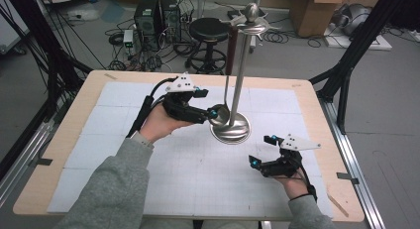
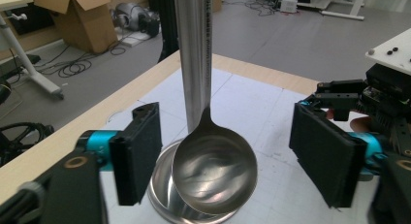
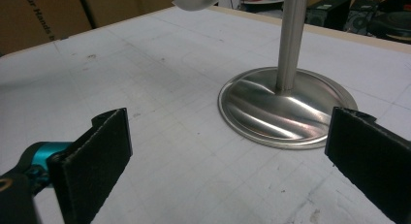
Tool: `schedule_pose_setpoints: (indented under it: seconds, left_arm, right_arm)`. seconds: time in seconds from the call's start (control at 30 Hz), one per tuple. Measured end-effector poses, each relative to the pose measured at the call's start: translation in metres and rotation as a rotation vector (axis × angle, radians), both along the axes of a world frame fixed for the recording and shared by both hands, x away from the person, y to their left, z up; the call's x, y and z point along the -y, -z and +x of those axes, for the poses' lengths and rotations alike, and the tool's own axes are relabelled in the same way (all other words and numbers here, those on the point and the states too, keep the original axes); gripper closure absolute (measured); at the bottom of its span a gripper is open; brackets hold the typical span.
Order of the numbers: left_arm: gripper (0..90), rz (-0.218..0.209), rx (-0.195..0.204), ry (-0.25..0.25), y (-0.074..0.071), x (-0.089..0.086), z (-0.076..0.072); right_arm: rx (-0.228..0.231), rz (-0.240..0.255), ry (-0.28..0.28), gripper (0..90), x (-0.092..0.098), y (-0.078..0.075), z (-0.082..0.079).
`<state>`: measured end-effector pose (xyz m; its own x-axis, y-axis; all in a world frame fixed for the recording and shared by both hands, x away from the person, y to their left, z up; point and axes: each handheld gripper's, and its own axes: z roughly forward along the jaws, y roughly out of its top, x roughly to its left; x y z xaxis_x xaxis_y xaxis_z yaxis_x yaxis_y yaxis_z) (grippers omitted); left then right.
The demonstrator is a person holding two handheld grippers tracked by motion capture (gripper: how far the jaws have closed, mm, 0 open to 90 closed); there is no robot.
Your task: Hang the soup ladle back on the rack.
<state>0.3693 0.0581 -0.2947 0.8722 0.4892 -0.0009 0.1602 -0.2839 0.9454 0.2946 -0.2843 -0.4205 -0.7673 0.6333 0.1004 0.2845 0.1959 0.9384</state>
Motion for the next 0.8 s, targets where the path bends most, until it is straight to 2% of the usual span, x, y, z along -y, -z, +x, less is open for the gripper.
schedule_pose_setpoints:
  seconds: [0.1, 0.13, 0.37, 0.5, 0.67, 0.8]
  left_arm:
    - [22.4, 0.039, 0.011, -0.017, 0.004, -0.005, -0.004]
    - [20.2, 0.036, 0.021, -0.013, 0.006, -0.007, -0.006]
    - [11.5, -0.008, 0.006, -0.016, 0.017, -0.024, -0.014]
    - [7.3, -0.036, -0.023, -0.035, 0.028, -0.037, -0.014]
    - [6.7, -0.059, -0.055, -0.050, 0.045, -0.056, -0.017]
    - [6.7, -0.080, -0.071, -0.065, 0.055, -0.070, -0.019]
  right_arm:
    - [0.000, -0.002, 0.000, 1.8, 0.000, 0.000, 0.000]
    - [-0.001, -0.003, 0.000, 1.8, 0.000, 0.000, 0.000]
    - [-0.007, -0.006, -0.001, 1.8, -0.001, 0.001, 0.000]
    - [-0.008, -0.006, 0.001, 1.8, 0.000, 0.001, 0.000]
    - [0.001, -0.006, 0.007, 1.8, 0.000, 0.001, 0.001]
    - [-0.008, 0.004, 0.012, 1.8, 0.001, 0.000, 0.001]
